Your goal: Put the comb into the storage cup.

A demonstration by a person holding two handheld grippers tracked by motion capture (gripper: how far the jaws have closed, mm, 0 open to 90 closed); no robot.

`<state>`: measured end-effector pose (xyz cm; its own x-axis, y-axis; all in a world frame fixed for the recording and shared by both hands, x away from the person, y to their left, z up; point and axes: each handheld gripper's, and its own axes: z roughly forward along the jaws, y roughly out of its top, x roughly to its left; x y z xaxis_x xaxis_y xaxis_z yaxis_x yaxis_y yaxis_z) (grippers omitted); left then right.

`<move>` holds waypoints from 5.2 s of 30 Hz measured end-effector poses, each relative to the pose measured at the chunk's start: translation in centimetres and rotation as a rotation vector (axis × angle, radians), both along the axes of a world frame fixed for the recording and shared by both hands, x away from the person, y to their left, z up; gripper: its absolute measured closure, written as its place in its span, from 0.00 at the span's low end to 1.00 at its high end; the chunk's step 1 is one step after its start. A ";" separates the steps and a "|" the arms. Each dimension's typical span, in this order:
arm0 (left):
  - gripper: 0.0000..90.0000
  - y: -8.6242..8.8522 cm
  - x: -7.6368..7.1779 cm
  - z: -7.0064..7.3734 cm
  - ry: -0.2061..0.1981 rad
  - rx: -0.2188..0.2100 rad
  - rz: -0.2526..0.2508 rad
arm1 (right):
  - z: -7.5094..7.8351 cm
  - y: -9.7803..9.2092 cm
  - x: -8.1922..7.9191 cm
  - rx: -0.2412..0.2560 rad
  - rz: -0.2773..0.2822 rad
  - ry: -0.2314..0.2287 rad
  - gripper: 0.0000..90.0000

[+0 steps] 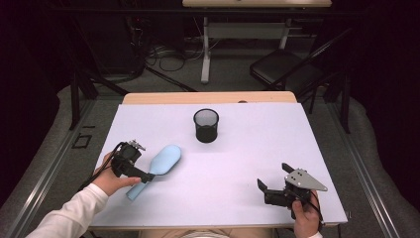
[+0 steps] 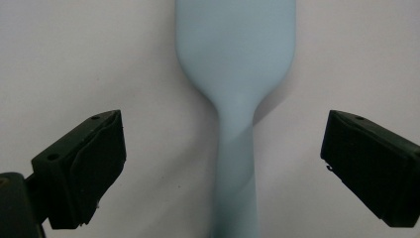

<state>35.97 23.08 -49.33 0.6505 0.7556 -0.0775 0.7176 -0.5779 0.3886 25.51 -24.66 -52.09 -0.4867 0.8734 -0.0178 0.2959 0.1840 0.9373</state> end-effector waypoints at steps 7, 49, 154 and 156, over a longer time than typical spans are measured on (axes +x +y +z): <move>0.05 -0.3 0.2 -0.4 0.008 0.024 0.001 | 0.0 0.0 0.0 0.000 0.002 0.000 0.02; 0.33 -2.1 1.1 -1.8 0.112 0.081 0.026 | -0.1 -0.1 0.1 0.001 0.007 0.000 0.03; 0.77 -2.1 0.8 -3.4 0.083 0.062 0.002 | -0.1 -0.1 0.1 -0.006 0.007 0.006 0.03; 0.77 -2.1 0.8 -3.3 0.079 0.060 0.000 | -0.1 -0.1 0.1 -0.006 0.007 0.006 0.03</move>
